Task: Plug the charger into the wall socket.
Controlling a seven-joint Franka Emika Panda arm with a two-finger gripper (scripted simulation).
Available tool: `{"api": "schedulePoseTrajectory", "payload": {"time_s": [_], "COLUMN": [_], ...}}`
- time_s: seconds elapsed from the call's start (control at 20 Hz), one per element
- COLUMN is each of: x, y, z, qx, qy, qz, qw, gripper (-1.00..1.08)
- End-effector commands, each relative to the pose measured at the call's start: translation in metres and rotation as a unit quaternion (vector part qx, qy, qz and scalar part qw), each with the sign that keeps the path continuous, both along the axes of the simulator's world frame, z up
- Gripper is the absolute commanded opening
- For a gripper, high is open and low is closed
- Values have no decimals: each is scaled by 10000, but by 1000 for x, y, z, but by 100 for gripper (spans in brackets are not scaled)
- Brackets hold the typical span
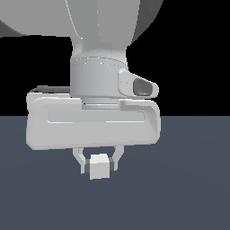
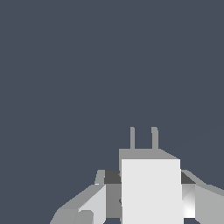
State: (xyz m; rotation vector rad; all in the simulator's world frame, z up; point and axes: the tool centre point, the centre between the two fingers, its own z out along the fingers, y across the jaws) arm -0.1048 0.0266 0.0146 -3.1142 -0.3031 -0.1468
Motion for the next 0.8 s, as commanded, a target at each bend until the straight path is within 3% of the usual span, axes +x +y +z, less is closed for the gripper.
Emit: {"api": "schedulePoseTrajectory", "payload": {"time_s": [0.0,0.75], "x": [4,63], "y": [-3,-55], "z": [5,71], "qx": [1,8], "qy": [-5,-6], "qz": [-37,-617], "qw": [10000,9981], "gripper": [-100,-100]}}
